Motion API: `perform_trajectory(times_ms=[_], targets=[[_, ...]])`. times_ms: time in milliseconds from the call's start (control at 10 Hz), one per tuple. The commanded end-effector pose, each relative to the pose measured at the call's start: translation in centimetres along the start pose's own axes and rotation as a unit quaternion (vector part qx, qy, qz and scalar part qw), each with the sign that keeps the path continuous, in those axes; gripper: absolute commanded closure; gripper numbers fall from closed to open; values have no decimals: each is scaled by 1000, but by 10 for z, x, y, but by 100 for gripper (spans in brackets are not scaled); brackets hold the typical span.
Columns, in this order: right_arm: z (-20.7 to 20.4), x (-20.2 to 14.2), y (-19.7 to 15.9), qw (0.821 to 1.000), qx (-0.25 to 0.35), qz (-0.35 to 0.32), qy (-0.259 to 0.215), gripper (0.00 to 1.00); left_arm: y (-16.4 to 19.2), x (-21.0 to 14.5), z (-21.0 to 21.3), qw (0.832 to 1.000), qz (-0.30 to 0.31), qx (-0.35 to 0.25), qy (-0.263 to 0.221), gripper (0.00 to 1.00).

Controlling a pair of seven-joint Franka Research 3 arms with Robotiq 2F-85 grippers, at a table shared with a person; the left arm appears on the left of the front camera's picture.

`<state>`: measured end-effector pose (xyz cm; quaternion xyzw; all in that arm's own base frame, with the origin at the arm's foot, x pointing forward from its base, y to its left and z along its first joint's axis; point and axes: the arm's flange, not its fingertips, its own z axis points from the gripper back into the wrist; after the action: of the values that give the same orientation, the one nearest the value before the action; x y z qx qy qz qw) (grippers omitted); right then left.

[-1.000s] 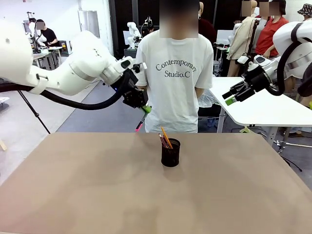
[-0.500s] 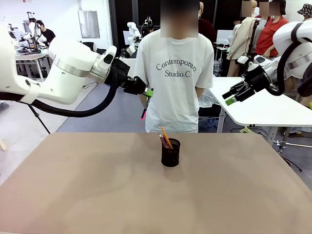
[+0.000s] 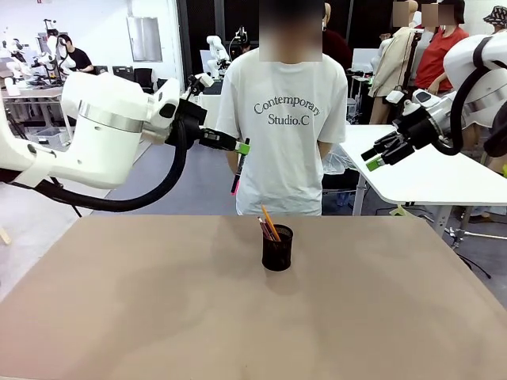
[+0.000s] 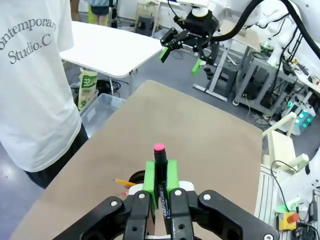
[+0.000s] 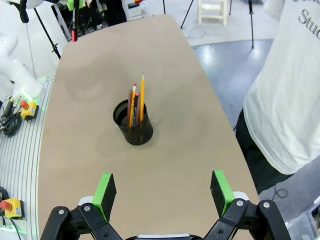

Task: Place the pens into the pen holder.
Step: Pick up a writing instrument from the table and place it into the Pen holder.

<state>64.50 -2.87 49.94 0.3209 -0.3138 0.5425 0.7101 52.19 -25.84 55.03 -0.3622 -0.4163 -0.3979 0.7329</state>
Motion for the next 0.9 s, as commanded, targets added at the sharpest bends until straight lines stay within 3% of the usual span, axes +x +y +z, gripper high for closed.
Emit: perform_trajectory(times_ms=[0, 100, 300, 500, 800], targets=[[1, 2, 1, 1000, -2, 1, 0, 0, 8, 7, 0, 1000, 14, 5, -4, 100], [1, 2, 1, 1000, -2, 1, 0, 0, 0, 0, 0, 1000, 0, 0, 0, 100], [1, 2, 1, 1000, -2, 1, 0, 0, -12, -3, -21, 989, -106, 11, -103, 100], [1, 2, 1, 1000, -2, 1, 0, 0, -18, -12, -44, 970, -166, -22, -176, 100], [1, 2, 1, 1000, -2, 1, 0, 0, -11, -29, -96, 956, -234, -30, -171, 100]])
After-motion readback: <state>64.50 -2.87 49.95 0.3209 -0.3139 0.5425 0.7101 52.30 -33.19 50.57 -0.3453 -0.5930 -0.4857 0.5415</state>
